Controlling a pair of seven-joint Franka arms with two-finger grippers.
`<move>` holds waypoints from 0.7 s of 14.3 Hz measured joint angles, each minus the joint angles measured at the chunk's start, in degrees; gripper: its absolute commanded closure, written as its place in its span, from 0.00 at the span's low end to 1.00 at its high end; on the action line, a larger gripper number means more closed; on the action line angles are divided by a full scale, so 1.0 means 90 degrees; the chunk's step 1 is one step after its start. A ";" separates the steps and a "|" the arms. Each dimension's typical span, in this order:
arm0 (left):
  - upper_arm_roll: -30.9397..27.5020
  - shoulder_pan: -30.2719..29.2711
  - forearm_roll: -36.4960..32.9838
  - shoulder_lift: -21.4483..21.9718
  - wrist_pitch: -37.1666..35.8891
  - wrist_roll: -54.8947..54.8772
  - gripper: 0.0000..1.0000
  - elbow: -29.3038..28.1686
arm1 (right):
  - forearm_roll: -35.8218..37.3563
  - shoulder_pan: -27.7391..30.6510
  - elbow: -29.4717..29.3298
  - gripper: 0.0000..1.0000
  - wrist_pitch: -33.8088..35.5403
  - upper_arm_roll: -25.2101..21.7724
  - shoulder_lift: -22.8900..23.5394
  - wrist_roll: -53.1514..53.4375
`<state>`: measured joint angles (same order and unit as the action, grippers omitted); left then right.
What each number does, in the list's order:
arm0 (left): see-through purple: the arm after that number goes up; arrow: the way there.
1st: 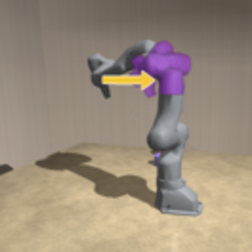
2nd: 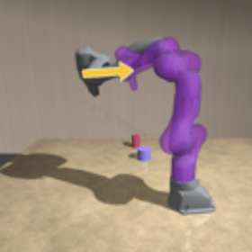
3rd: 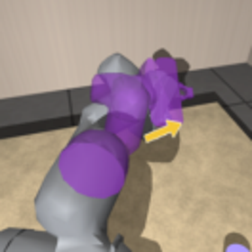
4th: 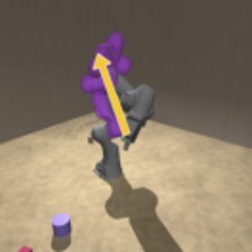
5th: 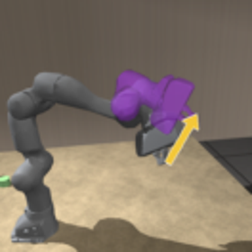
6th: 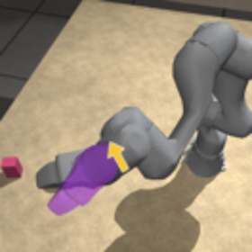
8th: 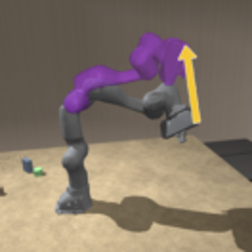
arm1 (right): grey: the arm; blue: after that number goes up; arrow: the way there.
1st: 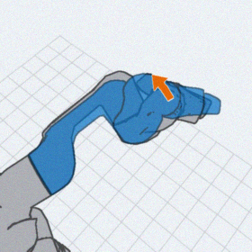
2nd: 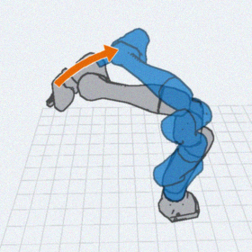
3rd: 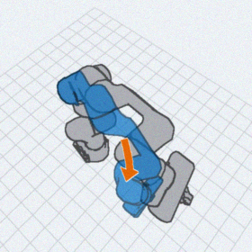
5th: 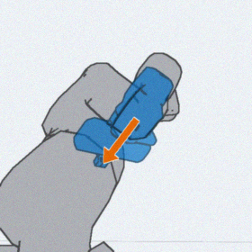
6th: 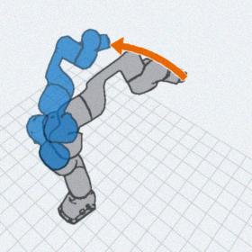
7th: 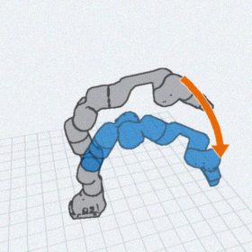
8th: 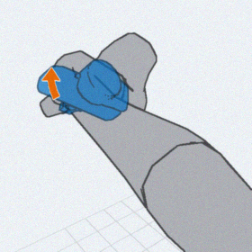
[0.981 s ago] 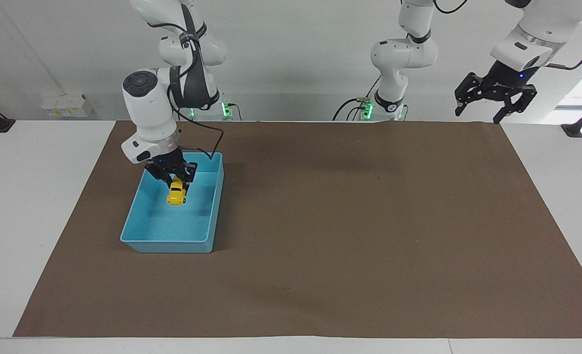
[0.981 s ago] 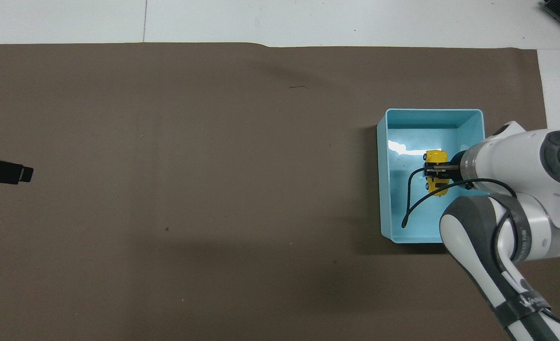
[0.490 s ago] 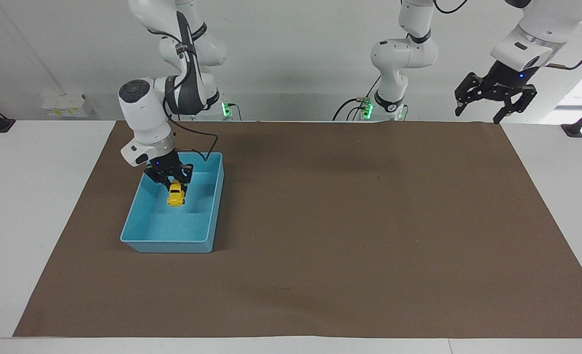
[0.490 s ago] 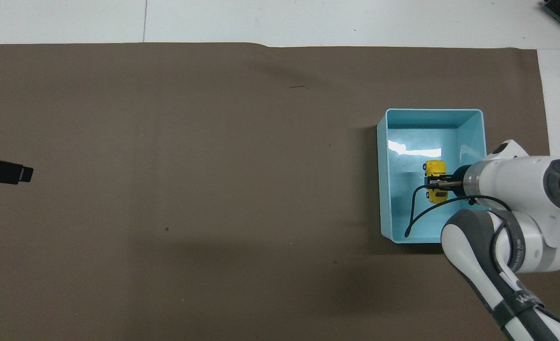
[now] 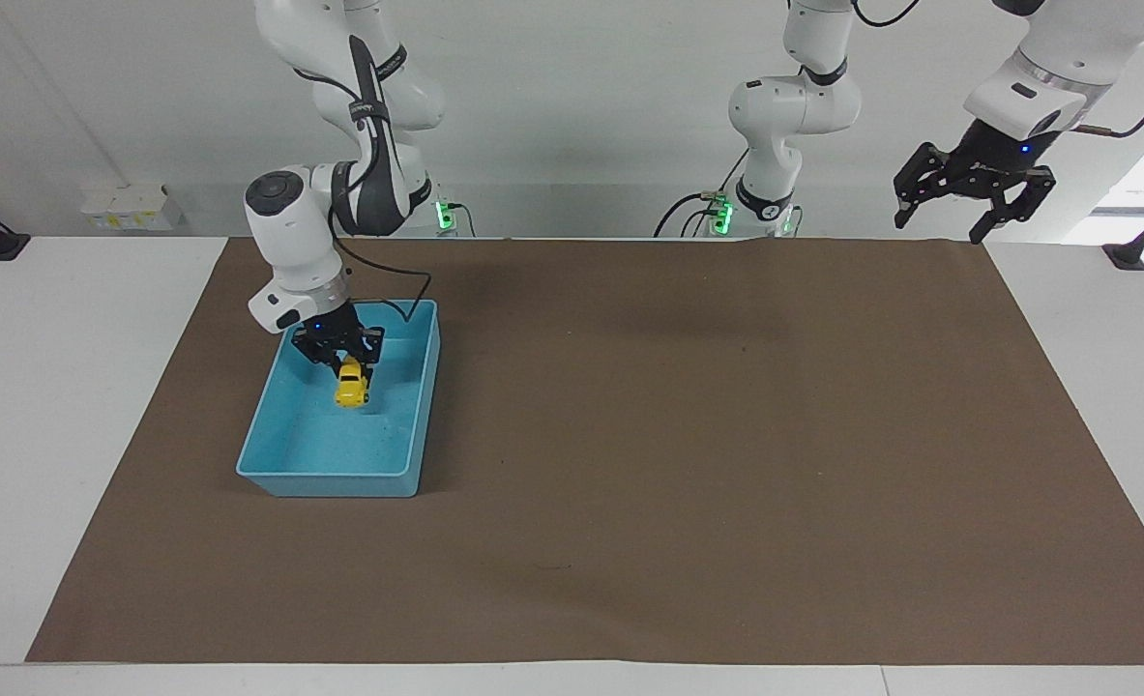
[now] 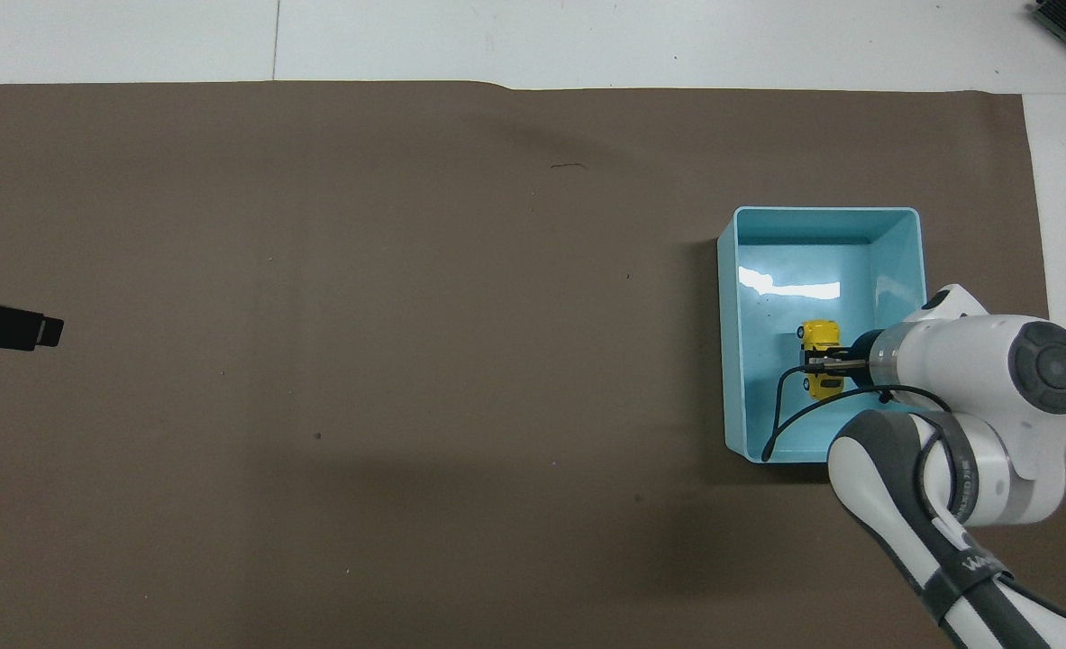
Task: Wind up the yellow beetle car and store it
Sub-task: 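Open the right gripper to release the car inside the bin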
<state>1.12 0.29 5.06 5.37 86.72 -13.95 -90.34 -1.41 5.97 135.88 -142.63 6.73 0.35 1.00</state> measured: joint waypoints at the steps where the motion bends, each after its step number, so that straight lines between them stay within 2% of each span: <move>1: 0.0000 0.0000 0.0000 0.0000 0.0000 0.0000 0.00 0.0000 | 0.0000 -0.0013 0.0036 0.62 -0.0056 0.0001 0.0062 -0.0013; 2: 0.0000 0.0000 0.0000 0.0000 0.0000 0.0000 0.00 0.0000 | 0.0000 -0.0029 0.0052 0.17 -0.0078 0.0003 0.0107 -0.0019; 3: 0.0000 0.0000 0.0000 0.0000 0.0000 0.0000 0.00 0.0000 | 0.0000 -0.0047 0.0050 0.00 -0.0082 0.0006 0.0130 -0.0022; 7: 0.0000 0.0000 0.0000 0.0000 0.0000 0.0000 0.00 0.0000 | -0.0001 -0.0129 -0.0187 0.00 -0.0017 0.0018 0.0125 -0.0032; 10: 0.0000 0.0000 0.0000 0.0000 0.0000 0.0001 0.00 0.0000 | 0.0000 -0.0129 -0.0921 0.00 0.0829 0.0020 0.0096 -0.0035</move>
<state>1.12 0.29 5.06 5.37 86.72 -13.94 -90.34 -1.41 4.80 127.59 -135.16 6.91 1.22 0.68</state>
